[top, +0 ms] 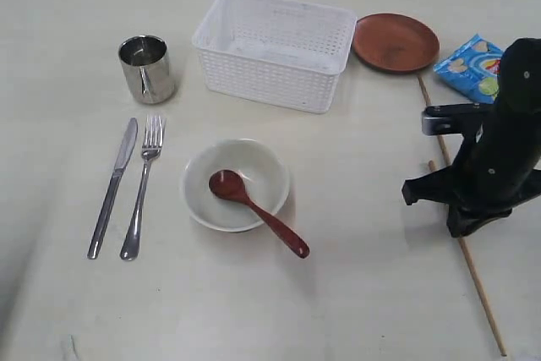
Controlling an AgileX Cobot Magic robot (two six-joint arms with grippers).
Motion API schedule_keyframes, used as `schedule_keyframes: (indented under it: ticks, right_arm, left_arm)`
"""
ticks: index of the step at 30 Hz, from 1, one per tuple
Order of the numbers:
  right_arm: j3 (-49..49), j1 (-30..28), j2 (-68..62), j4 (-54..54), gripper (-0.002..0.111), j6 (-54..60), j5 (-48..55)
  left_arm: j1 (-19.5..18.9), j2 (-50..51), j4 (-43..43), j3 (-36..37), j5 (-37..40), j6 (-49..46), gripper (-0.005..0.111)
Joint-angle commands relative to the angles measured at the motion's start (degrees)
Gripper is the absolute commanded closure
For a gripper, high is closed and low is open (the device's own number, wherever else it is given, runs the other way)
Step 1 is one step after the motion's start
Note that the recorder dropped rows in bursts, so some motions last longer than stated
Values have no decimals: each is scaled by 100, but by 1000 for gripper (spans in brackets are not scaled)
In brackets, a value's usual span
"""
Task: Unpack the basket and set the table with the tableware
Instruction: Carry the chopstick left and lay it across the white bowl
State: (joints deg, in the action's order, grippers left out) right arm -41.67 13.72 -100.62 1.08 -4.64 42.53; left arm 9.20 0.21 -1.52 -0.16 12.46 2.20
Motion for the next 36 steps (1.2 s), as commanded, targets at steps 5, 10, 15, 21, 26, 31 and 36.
schedule_keyframes:
  ticks: [5,10,15,21,26,31,36]
  right_arm:
    - [-919,1213,1503,723,109,-19,1292]
    - [-1831,1739,1638,1736,109,-65,1556]
    - [-2300,2252,1343,2407,109,-333,890]
    - [-2651,2862,494,2607,109,-711,255]
    - [-3062,2936,-237,2607,109,-974,190]
    - [-3293,2936,-716,2607,109,-1162,337]
    - [-3293,2926,-965,2542,109,-1315,362]
  left_arm:
    - [6,-21,-38,16,-36,-2,107]
    - [6,-21,-38,16,-36,-2,107]
    - [6,-21,-38,16,-36,-2,107]
    - [6,-21,-38,16,-36,-2,107]
    - [6,-21,-38,16,-36,-2,107]
    - [6,-21,-38,16,-36,-2,107]
    - [6,-21,-38,16,-36,-2,107]
